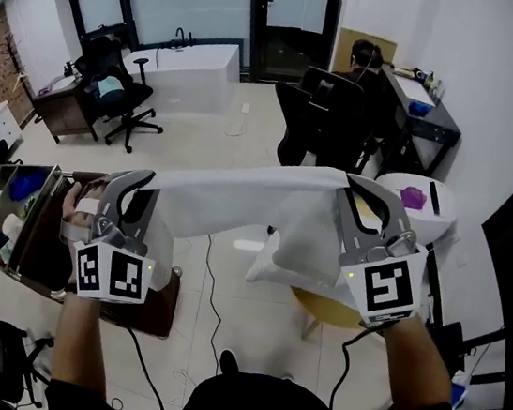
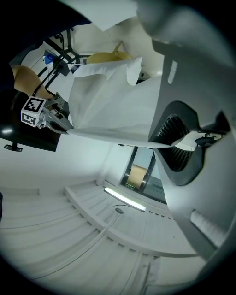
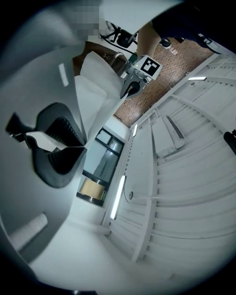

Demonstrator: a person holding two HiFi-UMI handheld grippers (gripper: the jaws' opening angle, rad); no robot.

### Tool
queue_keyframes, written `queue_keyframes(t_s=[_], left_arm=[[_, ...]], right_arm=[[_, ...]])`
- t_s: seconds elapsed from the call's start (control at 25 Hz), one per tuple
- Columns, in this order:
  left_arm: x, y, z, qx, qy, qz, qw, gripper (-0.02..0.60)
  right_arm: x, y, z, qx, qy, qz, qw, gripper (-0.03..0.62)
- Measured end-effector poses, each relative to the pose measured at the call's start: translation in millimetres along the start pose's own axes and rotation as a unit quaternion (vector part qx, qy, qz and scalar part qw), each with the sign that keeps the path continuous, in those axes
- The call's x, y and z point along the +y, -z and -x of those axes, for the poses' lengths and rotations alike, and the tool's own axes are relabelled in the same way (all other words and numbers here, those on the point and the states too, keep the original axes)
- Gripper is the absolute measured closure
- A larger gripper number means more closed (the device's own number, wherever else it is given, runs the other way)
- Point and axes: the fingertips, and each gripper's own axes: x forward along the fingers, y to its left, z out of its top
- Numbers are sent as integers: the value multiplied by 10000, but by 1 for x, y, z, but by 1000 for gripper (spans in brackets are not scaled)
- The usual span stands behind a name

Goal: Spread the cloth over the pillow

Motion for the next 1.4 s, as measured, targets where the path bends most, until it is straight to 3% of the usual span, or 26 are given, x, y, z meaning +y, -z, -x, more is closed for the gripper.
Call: queue_keyframes(t_s=[0.4,0.72,1.0,1.4], left_arm=[[-25,-138,-23,-864,177,-287,9957,581],[-47,-220,-55,-1395,480,-352,9884,581],[-50,-252,-104,-1670,589,-464,9831,581],[-37,-260,-200,-2120,659,-406,9742,580]], right_arm=[[-105,28,111,305,855,309,9954,583],[-166,75,175,782,1270,328,9883,582],[-201,111,179,975,1505,194,9836,582],[-255,132,130,1188,1884,383,9741,582]])
